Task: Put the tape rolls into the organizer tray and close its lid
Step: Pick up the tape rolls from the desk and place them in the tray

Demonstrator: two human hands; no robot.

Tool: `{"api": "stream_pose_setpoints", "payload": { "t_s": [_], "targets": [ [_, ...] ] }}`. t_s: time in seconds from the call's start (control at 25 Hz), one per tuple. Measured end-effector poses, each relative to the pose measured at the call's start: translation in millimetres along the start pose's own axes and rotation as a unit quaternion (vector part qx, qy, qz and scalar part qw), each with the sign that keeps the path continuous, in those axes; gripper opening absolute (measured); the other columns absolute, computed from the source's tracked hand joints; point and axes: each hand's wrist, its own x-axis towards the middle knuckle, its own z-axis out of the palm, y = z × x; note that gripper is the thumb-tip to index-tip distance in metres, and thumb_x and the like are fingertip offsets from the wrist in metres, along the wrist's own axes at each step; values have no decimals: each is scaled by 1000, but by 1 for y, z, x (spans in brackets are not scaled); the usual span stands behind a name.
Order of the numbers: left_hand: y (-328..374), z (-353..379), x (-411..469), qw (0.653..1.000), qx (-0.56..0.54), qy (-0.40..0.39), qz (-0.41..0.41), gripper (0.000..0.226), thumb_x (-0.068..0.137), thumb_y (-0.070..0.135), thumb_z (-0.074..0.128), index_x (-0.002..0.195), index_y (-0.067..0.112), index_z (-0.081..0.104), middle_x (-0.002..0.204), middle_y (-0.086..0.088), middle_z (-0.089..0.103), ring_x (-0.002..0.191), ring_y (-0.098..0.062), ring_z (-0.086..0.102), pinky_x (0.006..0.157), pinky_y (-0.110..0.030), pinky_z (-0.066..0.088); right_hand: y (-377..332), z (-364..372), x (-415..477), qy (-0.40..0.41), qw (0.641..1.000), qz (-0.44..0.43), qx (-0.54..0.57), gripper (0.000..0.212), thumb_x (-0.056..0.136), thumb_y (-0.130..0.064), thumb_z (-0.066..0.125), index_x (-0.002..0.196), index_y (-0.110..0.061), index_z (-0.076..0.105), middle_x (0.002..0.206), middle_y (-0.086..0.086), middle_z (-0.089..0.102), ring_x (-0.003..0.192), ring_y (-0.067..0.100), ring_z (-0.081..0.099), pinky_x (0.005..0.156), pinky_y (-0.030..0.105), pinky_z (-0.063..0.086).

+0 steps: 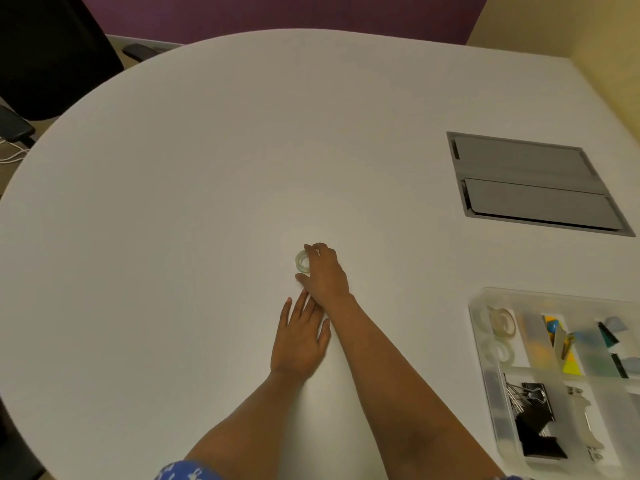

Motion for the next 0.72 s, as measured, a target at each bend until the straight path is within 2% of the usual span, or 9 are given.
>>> {"api": "stream_pose_setpoints", "payload": {
  "t_s": [0.2, 0.36, 0.52, 0.72],
  "targets": [
    [0, 0, 0, 1000, 0, 1, -3, 51, 101, 37, 25, 150, 25, 23, 158, 5, 25, 148, -11, 12, 120, -35, -7, -1, 3, 0, 30, 1000, -1, 7, 54, 94, -20, 56, 144, -12, 37, 144, 7, 41, 132, 22, 39, 101, 33, 47],
    [1, 0, 1, 1000, 13, -4, -11, 53, 100, 39, 18, 150, 24, 20, 159, 6, 21, 149, -12, 8, 122, -34, -10, 7, -8, -7, 64, 997, 7, 43, 54, 92, -19, 59, 143, -12, 40, 145, 7, 41, 132, 22, 39, 102, 33, 46],
    [2, 0, 0, 1000, 16, -2, -14, 51, 101, 36, 20, 151, 27, 11, 161, 8, 8, 149, -11, -1, 118, -30, -15, 25, -28, -27, 105, 989, 30, 99, 55, 90, -18, 63, 140, -13, 43, 142, 7, 45, 132, 21, 41, 103, 31, 45],
    [21, 1, -4, 998, 5, 0, -59, 52, 102, 30, 22, 152, 24, 7, 161, 5, 0, 150, -16, -2, 121, -36, -7, 66, -66, -66, 181, 967, 93, 151, 57, 86, -11, 67, 139, -9, 45, 139, 11, 45, 128, 25, 45, 101, 28, 43]
  ]
}}
